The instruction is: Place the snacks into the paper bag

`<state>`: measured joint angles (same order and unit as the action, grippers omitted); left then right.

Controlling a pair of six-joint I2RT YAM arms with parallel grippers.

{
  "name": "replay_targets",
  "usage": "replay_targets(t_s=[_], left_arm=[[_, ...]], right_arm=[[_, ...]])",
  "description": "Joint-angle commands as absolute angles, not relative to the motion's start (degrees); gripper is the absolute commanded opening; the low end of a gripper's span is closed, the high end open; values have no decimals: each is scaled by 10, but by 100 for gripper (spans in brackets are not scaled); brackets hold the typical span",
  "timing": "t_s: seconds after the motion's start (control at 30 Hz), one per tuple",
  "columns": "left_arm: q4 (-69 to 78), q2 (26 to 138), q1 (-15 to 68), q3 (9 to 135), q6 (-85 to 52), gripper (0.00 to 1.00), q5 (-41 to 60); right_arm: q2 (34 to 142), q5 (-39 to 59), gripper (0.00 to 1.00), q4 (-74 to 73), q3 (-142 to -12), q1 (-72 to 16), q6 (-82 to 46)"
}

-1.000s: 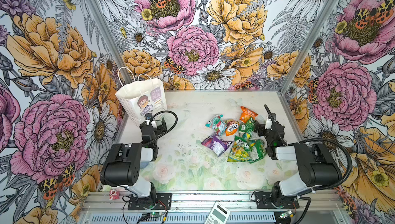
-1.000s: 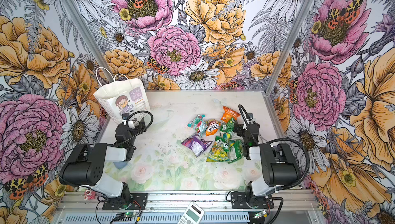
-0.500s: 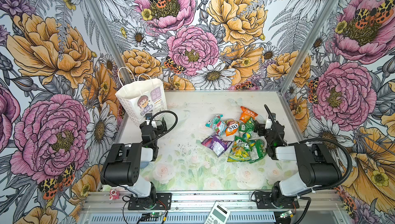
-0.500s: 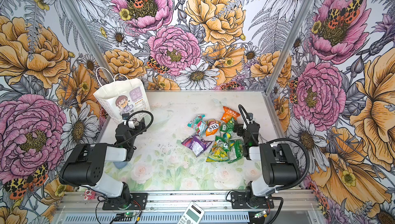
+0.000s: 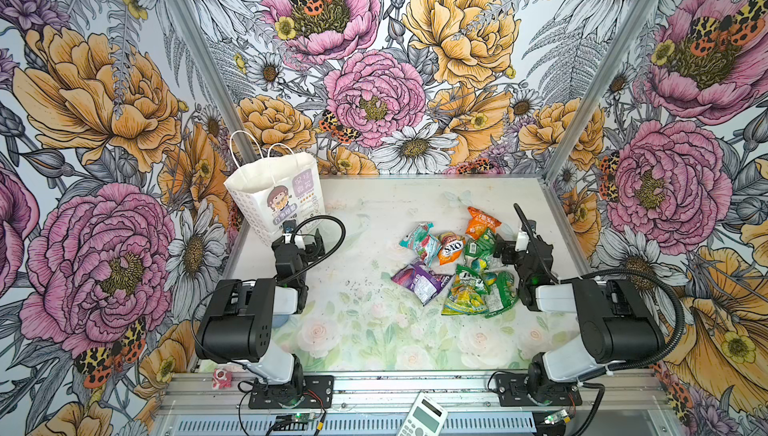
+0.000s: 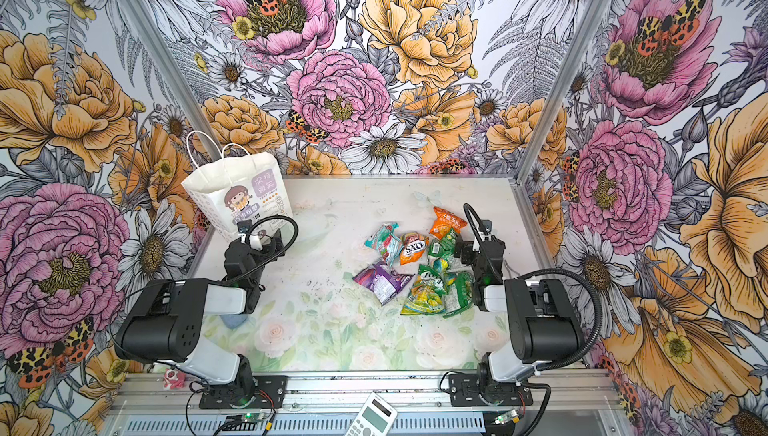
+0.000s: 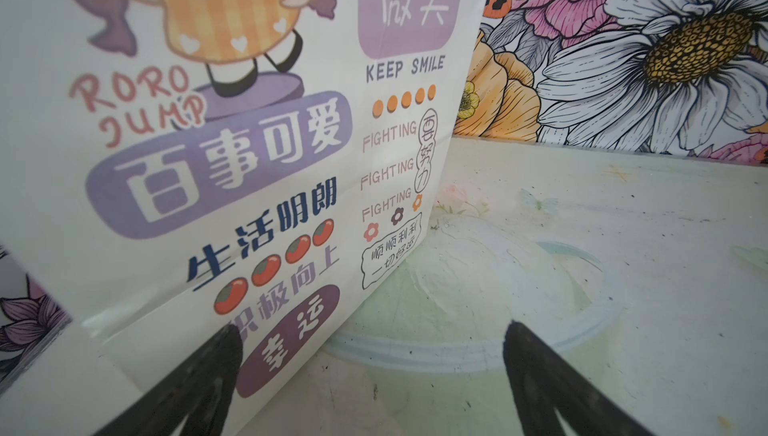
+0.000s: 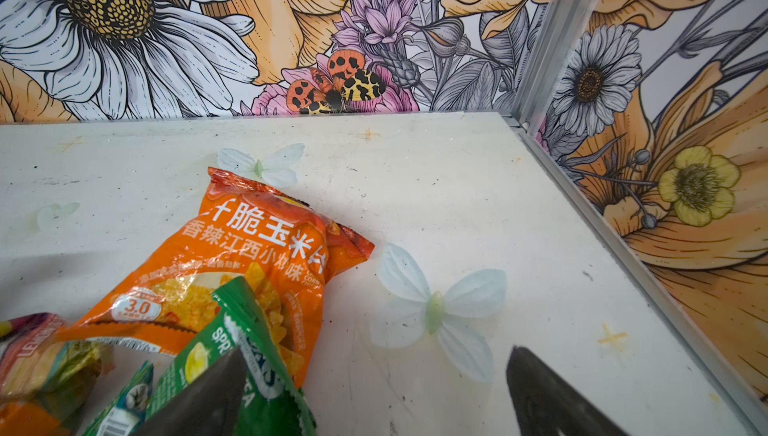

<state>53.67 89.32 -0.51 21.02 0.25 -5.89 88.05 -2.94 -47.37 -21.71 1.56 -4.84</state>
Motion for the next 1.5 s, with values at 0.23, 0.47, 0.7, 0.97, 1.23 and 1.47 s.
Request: replay_targets(t_s=[0.23,0.47,0.7,0.97,1.23,1.47], left_arm=[[351,772,3,273,26,99,-18],[223,672,4,340,9,99,-19],[16,621,4,495,14,99,0],[-137,632,-49,687,21,99,71],[-212,683,-176,791,-40,99,125],[-186,658,-266,719,-137,99,110]], right_arm=[[787,-34,96,-229,-332,12,-61],[773,38,95,-13,-466,6,-112],[790,87,99,77,-556,-30,-138],[801,97,100,116,-604,-79,-159],[811,126,100,135,-643,-145,-184],[849,125,100,141,-670,-202,-189]])
